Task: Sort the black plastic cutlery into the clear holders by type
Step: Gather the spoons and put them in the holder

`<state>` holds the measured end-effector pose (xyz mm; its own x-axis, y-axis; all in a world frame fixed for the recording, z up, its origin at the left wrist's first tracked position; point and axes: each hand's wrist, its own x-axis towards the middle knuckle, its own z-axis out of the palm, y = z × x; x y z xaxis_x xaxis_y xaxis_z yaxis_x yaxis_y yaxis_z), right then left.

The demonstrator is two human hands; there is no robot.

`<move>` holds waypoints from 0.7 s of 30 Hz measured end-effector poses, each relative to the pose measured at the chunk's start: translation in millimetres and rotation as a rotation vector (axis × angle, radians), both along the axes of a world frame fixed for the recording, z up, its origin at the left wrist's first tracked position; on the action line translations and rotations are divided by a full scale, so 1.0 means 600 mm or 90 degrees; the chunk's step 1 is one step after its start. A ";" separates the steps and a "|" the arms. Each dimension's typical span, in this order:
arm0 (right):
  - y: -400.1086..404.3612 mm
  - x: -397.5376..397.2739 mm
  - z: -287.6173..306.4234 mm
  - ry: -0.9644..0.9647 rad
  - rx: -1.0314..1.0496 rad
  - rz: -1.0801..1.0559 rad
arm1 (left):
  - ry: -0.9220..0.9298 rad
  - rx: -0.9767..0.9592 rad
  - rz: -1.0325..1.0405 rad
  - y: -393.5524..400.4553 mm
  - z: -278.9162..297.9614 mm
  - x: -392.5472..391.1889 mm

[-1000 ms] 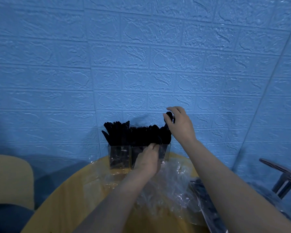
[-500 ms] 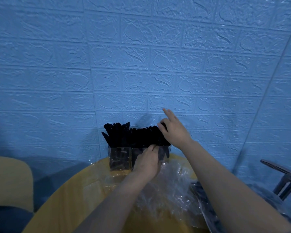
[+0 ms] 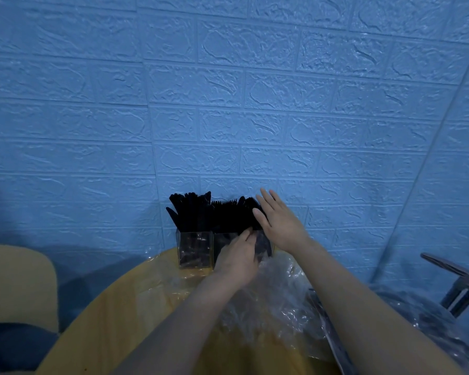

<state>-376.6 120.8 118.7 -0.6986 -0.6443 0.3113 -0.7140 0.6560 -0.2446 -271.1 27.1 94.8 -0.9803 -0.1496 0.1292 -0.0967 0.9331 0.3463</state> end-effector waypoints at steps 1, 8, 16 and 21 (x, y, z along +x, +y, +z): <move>0.000 0.001 0.003 -0.010 0.016 0.008 | -0.003 -0.002 -0.004 -0.001 -0.001 0.001; 0.043 0.041 0.012 -0.003 -0.321 -0.086 | 0.171 0.056 0.012 -0.055 0.004 0.063; 0.054 0.120 -0.080 -0.281 0.026 -0.157 | 0.056 0.105 0.296 -0.222 -0.073 0.152; 0.025 0.173 -0.119 -0.269 0.224 -0.169 | -0.114 0.085 0.273 -0.207 -0.119 0.172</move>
